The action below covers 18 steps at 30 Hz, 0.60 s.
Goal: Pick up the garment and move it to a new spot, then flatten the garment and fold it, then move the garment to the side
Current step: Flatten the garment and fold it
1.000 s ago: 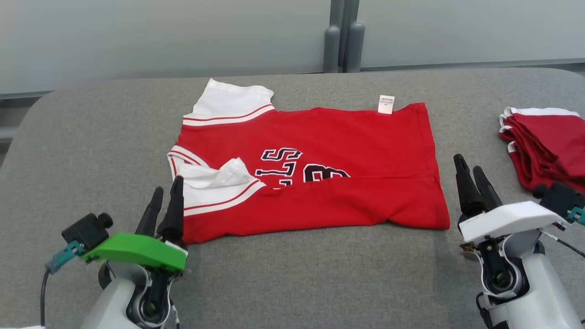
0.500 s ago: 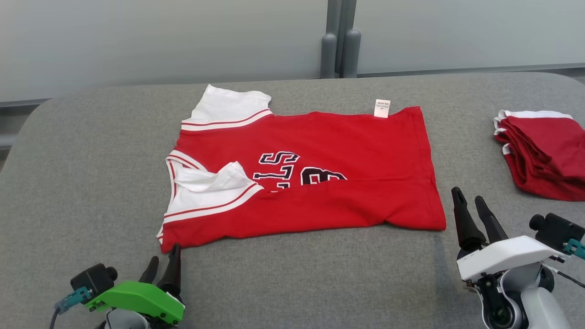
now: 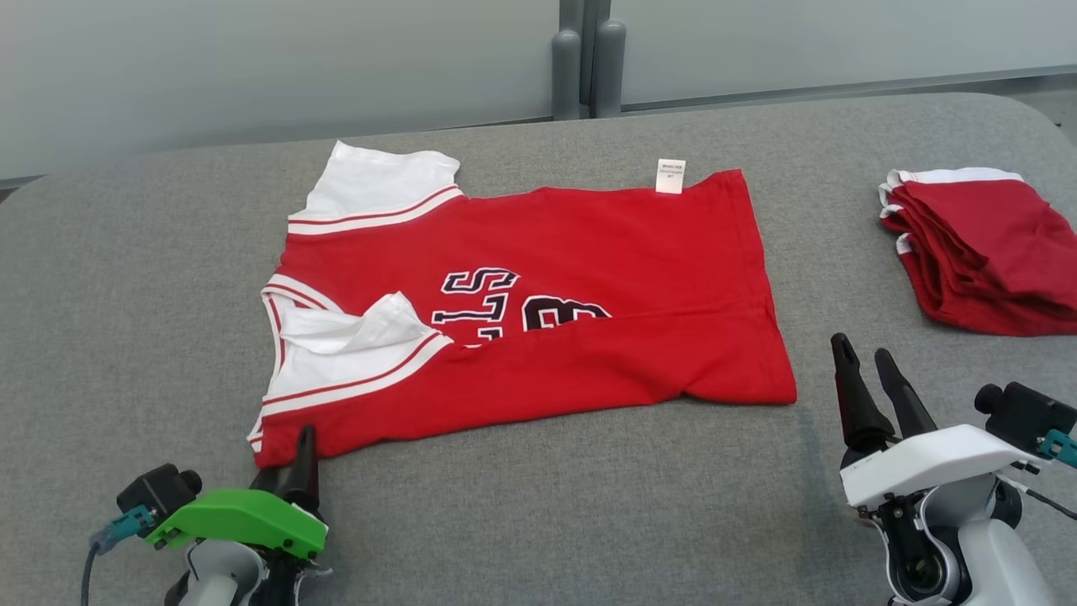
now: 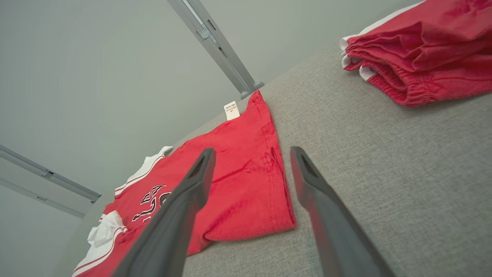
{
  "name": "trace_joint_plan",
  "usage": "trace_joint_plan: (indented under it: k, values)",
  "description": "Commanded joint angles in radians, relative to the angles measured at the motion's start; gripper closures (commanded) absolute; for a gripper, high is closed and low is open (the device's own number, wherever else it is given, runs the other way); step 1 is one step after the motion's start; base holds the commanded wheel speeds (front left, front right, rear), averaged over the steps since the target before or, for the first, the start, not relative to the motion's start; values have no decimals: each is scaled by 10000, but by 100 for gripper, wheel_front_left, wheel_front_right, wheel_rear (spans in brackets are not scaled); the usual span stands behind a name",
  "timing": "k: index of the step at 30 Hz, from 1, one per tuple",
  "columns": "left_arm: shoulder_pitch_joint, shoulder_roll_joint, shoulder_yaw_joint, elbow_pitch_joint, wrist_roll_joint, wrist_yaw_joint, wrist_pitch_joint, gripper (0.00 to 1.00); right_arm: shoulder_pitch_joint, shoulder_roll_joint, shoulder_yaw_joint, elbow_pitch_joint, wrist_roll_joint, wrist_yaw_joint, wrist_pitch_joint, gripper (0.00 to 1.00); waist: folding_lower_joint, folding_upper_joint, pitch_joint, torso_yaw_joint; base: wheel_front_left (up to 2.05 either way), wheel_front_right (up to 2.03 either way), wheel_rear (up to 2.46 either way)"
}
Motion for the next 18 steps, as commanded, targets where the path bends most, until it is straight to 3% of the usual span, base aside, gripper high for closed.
trace_joint_plan:
  k: [1,2,4,6,8,18]
  values:
    - [-169,18,53,179,-78,-96,-51,0,-75,-30,-7,-38,-53,3,-27,0,0,53,51,-67,0,0,0]
    - [-247,-18,104,311,-115,-112,-98,11,-92,-30,-4,-37,-52,3,-25,0,0,53,61,-88,0,0,0]
    - [-419,-103,228,474,-195,-224,-207,53,-114,-31,-9,-38,-45,3,-39,0,0,53,85,-117,0,0,0]
    - [-540,-143,284,583,-163,-349,-339,72,-117,-31,-34,-38,-25,3,-73,0,0,53,85,-110,0,0,0]
    - [-594,-147,351,650,-99,-441,-452,100,-80,-30,-53,-25,-12,3,-99,0,0,53,73,-80,0,0,0]
    - [-426,-50,744,-185,764,-697,-707,100,221,-30,-222,788,-281,3,61,0,0,53,40,281,0,0,0]
